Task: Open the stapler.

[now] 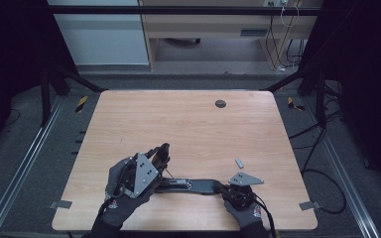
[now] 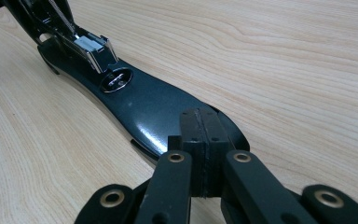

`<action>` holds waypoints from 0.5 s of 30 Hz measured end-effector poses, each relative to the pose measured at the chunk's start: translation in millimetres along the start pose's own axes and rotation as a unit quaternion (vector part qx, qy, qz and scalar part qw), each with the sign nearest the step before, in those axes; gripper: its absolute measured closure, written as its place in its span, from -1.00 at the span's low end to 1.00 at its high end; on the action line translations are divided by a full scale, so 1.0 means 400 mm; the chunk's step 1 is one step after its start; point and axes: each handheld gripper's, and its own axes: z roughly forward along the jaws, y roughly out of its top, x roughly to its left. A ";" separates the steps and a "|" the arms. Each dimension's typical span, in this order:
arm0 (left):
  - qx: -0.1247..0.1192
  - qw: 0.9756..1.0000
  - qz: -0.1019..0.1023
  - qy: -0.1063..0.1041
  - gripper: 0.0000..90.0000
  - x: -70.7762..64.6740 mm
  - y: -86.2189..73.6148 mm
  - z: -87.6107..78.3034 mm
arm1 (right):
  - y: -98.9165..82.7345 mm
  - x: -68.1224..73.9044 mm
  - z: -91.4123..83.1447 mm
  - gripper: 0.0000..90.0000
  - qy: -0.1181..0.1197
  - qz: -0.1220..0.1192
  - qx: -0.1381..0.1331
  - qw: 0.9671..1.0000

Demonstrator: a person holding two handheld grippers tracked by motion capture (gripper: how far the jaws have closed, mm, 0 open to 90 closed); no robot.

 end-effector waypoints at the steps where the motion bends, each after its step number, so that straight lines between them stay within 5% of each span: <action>1: 0.000 1.000 -0.002 0.000 0.27 0.001 -0.001 -0.001 | 0.000 0.000 0.000 1.00 0.000 0.000 0.000 1.000; 15: -0.009 0.999 -0.046 0.007 0.26 0.048 -0.031 -0.034 | 0.000 0.001 0.000 1.00 0.000 0.001 0.000 1.000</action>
